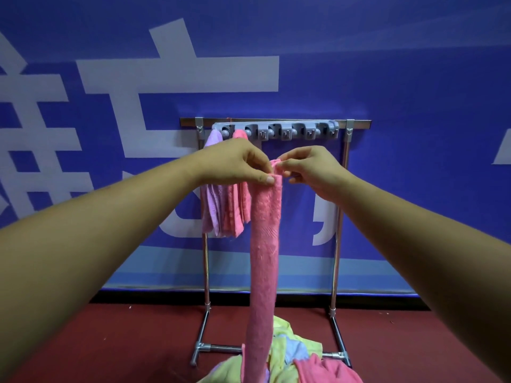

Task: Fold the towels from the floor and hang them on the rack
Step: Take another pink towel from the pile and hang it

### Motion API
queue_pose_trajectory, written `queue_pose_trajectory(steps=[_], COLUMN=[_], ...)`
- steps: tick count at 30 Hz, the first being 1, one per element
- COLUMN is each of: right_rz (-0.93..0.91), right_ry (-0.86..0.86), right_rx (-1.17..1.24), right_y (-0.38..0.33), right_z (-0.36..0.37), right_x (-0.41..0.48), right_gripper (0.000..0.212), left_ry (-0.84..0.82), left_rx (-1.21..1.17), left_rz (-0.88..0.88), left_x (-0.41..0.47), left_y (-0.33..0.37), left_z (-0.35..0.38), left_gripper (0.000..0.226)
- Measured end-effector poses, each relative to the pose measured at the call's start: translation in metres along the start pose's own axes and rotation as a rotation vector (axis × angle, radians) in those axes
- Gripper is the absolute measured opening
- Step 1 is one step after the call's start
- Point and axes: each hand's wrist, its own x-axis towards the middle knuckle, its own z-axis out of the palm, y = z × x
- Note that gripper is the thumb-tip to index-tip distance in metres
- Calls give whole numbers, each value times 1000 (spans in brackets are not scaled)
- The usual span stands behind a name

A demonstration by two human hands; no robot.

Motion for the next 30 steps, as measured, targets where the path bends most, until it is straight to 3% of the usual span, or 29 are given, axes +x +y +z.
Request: queue_pose_trajectory(steps=[4,12,16,19,24,27,30], right_rz=[25,34,-45,-97,-114,-101,-84], right_ry=[-31,-106,-172,-103,-43,-34,-10], right_rx=[174,408,337,198,60,-8,-15], right_y=[-10,-23,-22,-17,-11,-5,-1], right_z=[5,18,21,22,16,11,11], right_x=[-4,-11,-14,-12,-12,-14,-15], right_gripper=[12,8,6,4,5,8,6], left_ry=[255,407,417,378,84,57,157], left_rx=[-2,-145,-178,-178,-60,-15,-47], left_rz=[-70,-148,-157,-143,-226,-221,-240], left_x=[3,6,4,3,-2,-7,-6], left_y=[-17,-18,-18,-19,-34,-40,-40], left_z=[6,6,5,5,-1,-3,0], left_gripper=[18,15,17,20,64,46,35])
